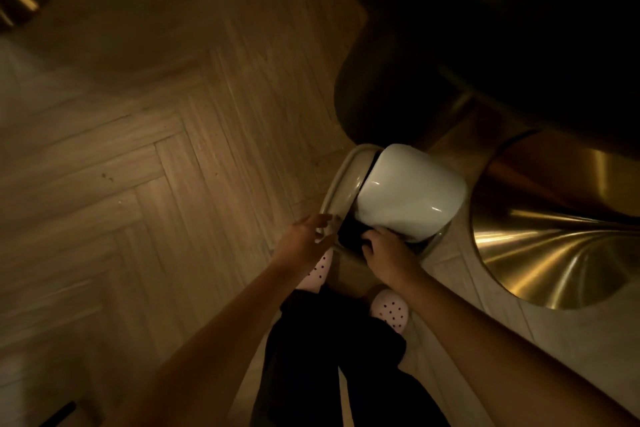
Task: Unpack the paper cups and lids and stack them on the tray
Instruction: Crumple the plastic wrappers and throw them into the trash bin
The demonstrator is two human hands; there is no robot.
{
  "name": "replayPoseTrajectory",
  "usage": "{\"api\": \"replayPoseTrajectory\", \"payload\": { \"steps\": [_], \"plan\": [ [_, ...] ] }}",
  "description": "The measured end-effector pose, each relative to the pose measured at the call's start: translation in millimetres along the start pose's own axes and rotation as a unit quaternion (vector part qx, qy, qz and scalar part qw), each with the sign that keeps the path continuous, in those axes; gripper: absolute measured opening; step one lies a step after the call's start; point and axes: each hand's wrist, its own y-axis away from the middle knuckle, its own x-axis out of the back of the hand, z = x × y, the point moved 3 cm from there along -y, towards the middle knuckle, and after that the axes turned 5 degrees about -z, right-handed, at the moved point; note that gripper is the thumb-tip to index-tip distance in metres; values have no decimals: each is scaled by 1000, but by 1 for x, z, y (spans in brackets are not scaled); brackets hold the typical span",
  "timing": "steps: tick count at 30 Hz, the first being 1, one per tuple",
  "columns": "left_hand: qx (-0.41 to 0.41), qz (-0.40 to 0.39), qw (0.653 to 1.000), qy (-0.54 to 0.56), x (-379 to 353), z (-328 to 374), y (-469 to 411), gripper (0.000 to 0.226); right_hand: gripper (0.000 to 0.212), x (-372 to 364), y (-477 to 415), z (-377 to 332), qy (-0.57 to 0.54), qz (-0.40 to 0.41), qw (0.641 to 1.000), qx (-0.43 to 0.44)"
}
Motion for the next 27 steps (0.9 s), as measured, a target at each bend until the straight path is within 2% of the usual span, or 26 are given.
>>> {"api": "replayPoseTrajectory", "payload": {
  "steps": [5,12,16,20,27],
  "plan": [
    [-10,-35,998,-57,28,41,51,35,29,61,65,-23,-64,23,997,21],
    [-84,-43,987,-126,86,124,121,33,27,143,169,-68,-141,66,985,69],
    [-109,-1,990,-87,117,162,159,30,25,181,218,-95,-186,120,969,114],
    [-159,39,985,-52,151,189,185,20,23,214,249,-110,-201,210,949,125],
    [-186,123,974,-42,224,237,167,23,19,281,240,-135,-258,320,903,122]
  ]
}}
